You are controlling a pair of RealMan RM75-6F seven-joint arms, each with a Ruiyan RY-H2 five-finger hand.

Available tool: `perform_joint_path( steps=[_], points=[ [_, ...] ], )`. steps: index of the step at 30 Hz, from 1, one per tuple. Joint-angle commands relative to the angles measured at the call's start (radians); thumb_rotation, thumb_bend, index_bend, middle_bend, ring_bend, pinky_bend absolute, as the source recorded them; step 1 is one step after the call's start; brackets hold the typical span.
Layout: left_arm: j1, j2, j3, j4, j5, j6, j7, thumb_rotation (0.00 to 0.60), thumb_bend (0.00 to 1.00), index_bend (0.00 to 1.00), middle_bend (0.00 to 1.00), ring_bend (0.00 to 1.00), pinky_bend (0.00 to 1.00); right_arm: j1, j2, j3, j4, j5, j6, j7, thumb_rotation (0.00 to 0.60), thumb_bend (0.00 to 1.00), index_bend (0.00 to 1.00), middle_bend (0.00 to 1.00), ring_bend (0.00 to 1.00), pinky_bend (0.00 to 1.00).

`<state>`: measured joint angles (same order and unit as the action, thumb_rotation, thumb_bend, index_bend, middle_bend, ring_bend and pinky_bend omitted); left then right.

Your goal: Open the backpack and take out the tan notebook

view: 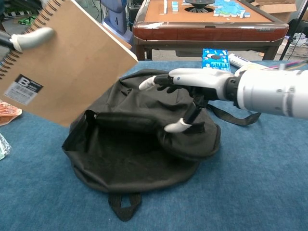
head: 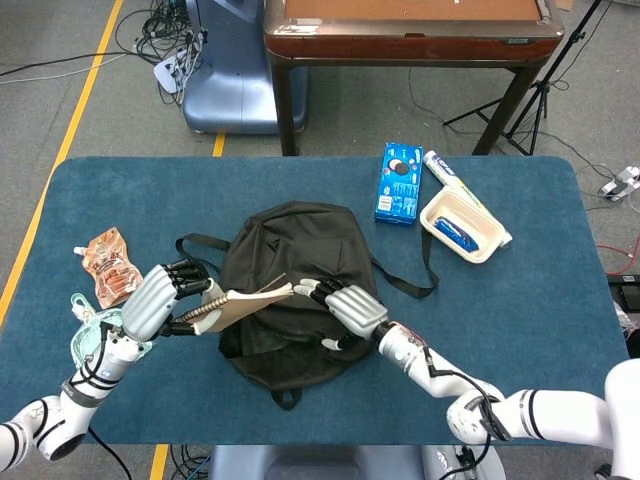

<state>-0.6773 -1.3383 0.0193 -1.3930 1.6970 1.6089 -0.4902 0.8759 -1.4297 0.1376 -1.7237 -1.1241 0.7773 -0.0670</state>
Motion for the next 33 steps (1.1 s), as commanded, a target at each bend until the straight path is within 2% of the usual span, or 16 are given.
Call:
perform_joint_path(
  steps=[1,7,12,16,20,25,28,31,33],
  points=[
    [0.01,0.034,-0.02,-0.013,-0.013,-0.017,0.02,0.6,0.4,0.68,0.71,0.59,0.41,-0.038,0.039,-0.015,-0.051,-0.052,0.05,0.004,0.6,0.06,0.0,0.0,0.0,0.07],
    [0.016,0.075,-0.062,-0.003,-0.043,-0.047,0.045,0.6,0.4,0.68,0.71,0.59,0.41,-0.092,0.118,-0.028,-0.121,-0.127,0.115,0.036,0.6,0.05,0.0,0.0,0.0,0.07],
    [-0.002,0.057,-0.109,0.055,-0.093,-0.106,0.068,0.6,0.4,0.68,0.71,0.59,0.41,-0.144,0.181,-0.042,-0.157,-0.172,0.177,0.054,0.6,0.05,0.0,0.0,0.0,0.07],
    [-0.035,-0.006,-0.148,0.145,-0.135,-0.173,0.071,0.6,0.4,0.68,0.71,0.59,0.41,-0.187,0.227,-0.053,-0.174,-0.198,0.224,0.067,0.6,0.05,0.0,0.0,0.0,0.07],
    [-0.082,-0.103,-0.172,0.272,-0.131,-0.208,0.072,0.6,0.4,0.68,0.71,0.59,0.41,-0.22,0.262,-0.056,-0.187,-0.209,0.257,0.08,0.6,0.05,0.0,0.0,0.0,0.07],
    [-0.152,-0.24,-0.159,0.509,-0.084,-0.253,0.141,0.6,0.4,0.67,0.72,0.59,0.42,-0.246,0.288,-0.057,-0.193,-0.225,0.278,0.097,0.6,0.05,0.0,0.0,0.0,0.07],
    [-0.181,-0.329,-0.142,0.647,-0.084,-0.314,0.188,0.6,0.4,0.67,0.72,0.58,0.43,-0.26,0.299,-0.055,-0.197,-0.236,0.293,0.102,0.6,0.05,0.0,0.0,0.0,0.07],
    [-0.182,-0.381,-0.138,0.68,-0.11,-0.365,0.211,0.6,0.4,0.65,0.71,0.56,0.44,-0.273,0.309,-0.055,-0.199,-0.239,0.3,0.106,0.6,0.05,0.0,0.0,0.0,0.07],
    [-0.176,-0.39,-0.134,0.657,-0.125,-0.393,0.234,0.6,0.4,0.64,0.69,0.55,0.44,-0.281,0.314,-0.055,-0.198,-0.238,0.304,0.106,0.6,0.05,0.0,0.0,0.0,0.07]
  ],
)
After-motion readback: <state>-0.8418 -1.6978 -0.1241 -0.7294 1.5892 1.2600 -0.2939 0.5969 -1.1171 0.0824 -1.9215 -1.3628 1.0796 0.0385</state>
